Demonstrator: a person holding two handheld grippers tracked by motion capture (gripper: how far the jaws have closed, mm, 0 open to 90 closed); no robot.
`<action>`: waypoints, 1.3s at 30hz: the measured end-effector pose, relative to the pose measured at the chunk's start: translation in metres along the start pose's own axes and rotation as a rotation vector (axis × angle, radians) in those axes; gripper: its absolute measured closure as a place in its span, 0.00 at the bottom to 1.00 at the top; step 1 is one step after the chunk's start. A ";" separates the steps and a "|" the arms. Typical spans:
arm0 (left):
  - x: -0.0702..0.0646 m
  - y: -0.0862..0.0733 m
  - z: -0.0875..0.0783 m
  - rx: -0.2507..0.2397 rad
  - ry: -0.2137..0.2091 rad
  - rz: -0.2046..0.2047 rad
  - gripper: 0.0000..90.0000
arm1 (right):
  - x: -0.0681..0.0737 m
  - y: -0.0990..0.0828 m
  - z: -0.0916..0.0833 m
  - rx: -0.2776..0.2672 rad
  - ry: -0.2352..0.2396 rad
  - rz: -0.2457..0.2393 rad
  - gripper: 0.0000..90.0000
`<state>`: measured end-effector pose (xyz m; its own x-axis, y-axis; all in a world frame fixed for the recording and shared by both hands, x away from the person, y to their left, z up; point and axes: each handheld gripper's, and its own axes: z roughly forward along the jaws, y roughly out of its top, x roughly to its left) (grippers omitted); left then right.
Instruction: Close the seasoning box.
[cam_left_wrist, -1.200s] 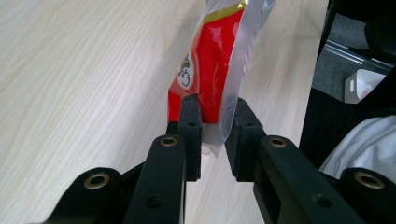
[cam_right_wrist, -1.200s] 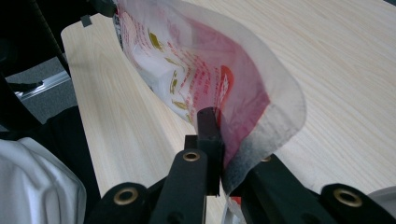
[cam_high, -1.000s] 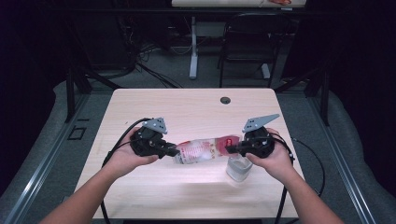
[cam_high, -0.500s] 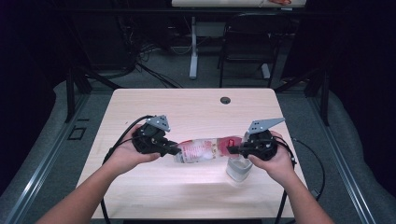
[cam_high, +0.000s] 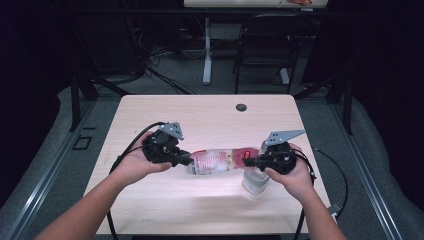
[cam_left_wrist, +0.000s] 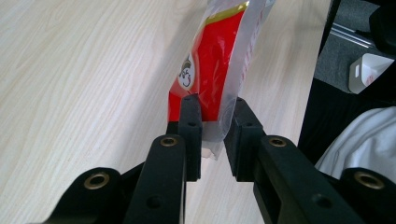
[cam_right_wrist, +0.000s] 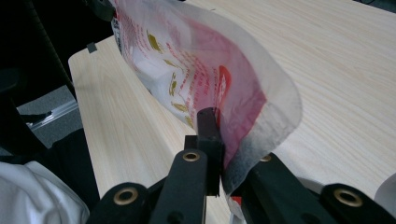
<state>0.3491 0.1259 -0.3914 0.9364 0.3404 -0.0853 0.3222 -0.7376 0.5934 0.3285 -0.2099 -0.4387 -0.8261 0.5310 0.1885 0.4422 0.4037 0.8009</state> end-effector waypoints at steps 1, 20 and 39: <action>0.000 0.000 0.000 0.002 0.001 0.003 0.87 | 0.000 -0.001 0.000 0.000 0.001 0.001 0.99; -0.001 0.010 -0.003 0.030 -0.003 0.015 0.88 | -0.001 -0.010 -0.002 -0.065 -0.003 0.017 0.98; -0.002 0.017 -0.008 0.038 -0.022 0.029 0.89 | -0.006 -0.017 -0.014 -0.107 -0.045 0.043 0.82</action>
<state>0.3514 0.1174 -0.3751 0.9481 0.3060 -0.0861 0.2995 -0.7690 0.5648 0.3208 -0.2299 -0.4455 -0.7896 0.5802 0.1998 0.4351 0.2997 0.8490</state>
